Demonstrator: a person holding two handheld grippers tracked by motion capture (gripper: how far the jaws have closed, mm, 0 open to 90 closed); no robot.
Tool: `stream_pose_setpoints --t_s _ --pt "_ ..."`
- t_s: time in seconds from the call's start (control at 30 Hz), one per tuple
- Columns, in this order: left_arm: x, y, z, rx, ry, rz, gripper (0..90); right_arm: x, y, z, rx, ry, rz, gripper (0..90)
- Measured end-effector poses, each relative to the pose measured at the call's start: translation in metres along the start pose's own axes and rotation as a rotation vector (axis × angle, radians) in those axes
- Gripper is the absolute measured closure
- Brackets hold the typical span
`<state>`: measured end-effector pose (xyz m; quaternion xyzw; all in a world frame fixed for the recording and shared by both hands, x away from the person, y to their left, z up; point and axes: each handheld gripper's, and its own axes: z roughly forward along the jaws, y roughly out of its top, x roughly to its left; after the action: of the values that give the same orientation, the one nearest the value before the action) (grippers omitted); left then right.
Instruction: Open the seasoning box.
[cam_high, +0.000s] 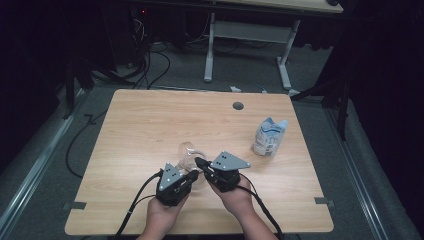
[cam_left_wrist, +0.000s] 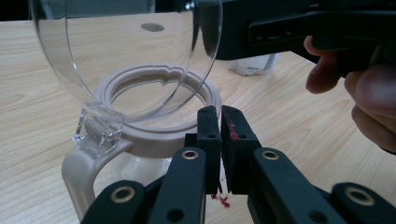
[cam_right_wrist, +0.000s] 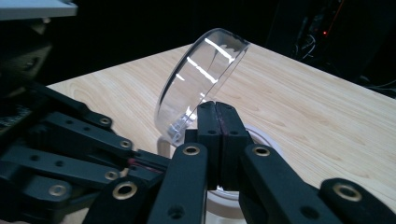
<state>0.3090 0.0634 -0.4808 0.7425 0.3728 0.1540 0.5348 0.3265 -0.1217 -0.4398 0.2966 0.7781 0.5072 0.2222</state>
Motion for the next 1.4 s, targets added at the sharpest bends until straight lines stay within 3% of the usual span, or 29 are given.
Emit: stream_pose_setpoints --t_s 0.43,0.9,1.4 --pt "0.006 0.001 -0.006 -0.026 0.024 -0.022 86.9 0.008 0.002 0.001 0.008 0.013 -0.017 89.4" --pt "0.012 -0.001 -0.008 -0.026 0.040 -0.029 87.2 -0.021 -0.020 0.005 0.059 -0.057 0.044 89.4" --pt "0.019 -0.006 -0.008 -0.020 0.058 -0.036 87.4 -0.026 -0.022 0.014 0.078 -0.064 0.057 89.3"
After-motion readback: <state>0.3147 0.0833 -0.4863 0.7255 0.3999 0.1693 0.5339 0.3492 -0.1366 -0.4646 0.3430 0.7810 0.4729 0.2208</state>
